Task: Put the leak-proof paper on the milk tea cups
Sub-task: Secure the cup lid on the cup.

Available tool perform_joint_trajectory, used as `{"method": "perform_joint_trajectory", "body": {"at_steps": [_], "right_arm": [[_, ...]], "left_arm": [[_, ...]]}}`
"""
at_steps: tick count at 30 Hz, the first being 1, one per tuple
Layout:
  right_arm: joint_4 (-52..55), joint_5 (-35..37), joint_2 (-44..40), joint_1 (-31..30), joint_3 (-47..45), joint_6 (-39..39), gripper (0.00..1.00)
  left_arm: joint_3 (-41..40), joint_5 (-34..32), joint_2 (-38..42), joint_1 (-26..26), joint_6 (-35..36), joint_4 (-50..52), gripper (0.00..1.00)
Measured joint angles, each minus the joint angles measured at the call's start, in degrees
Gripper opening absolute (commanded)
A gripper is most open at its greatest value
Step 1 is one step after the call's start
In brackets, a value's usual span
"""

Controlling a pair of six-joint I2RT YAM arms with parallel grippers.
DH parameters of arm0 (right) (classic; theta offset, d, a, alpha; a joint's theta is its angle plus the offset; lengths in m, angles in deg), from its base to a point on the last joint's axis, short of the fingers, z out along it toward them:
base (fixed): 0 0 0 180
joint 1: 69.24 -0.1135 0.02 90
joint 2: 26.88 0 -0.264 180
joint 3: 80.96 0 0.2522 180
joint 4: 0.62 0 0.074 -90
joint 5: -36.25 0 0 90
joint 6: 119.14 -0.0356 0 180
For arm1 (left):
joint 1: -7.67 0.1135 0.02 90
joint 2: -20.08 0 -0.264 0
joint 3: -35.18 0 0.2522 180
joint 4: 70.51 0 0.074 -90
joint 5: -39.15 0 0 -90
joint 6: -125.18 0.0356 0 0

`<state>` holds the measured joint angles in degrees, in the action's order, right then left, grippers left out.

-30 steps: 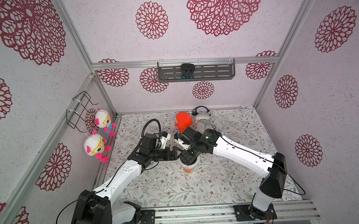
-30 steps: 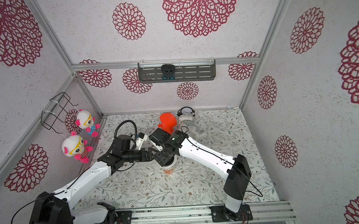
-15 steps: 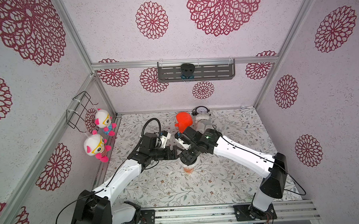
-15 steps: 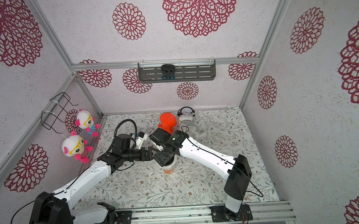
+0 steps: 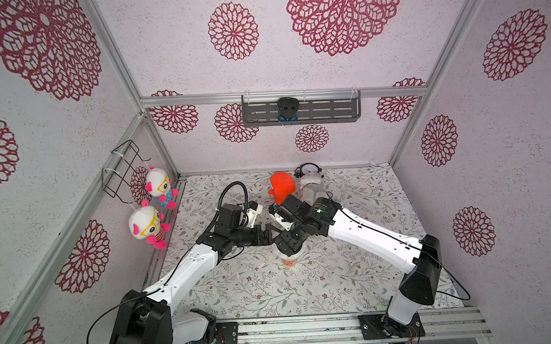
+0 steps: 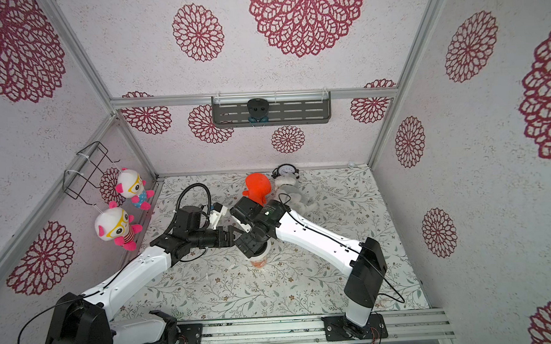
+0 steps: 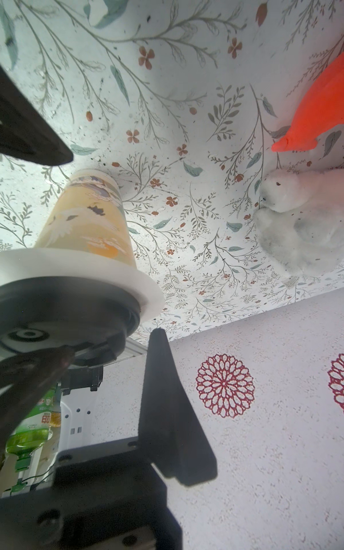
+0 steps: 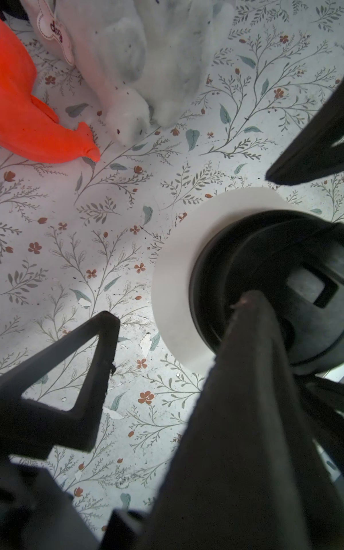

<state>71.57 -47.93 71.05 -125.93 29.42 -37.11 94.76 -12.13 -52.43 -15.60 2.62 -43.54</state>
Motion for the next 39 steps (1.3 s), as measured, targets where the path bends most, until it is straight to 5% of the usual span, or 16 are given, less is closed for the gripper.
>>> {"method": "perform_joint_trajectory", "body": {"at_steps": [19,30,39], "right_arm": [[-0.9,0.4,-3.4,0.0,-0.8,0.4,0.99],[-11.3,-0.3,-16.8,1.4,-16.6,-1.4,0.99],[-17.9,-3.9,-19.2,4.6,-21.8,-2.7,0.98]], "left_arm": [[0.0,-0.7,0.0,0.0,0.0,0.0,0.97],[0.0,-2.4,1.5,0.0,-0.9,-0.5,0.98],[0.2,-4.2,2.1,0.1,-1.1,-0.4,0.98]]}}
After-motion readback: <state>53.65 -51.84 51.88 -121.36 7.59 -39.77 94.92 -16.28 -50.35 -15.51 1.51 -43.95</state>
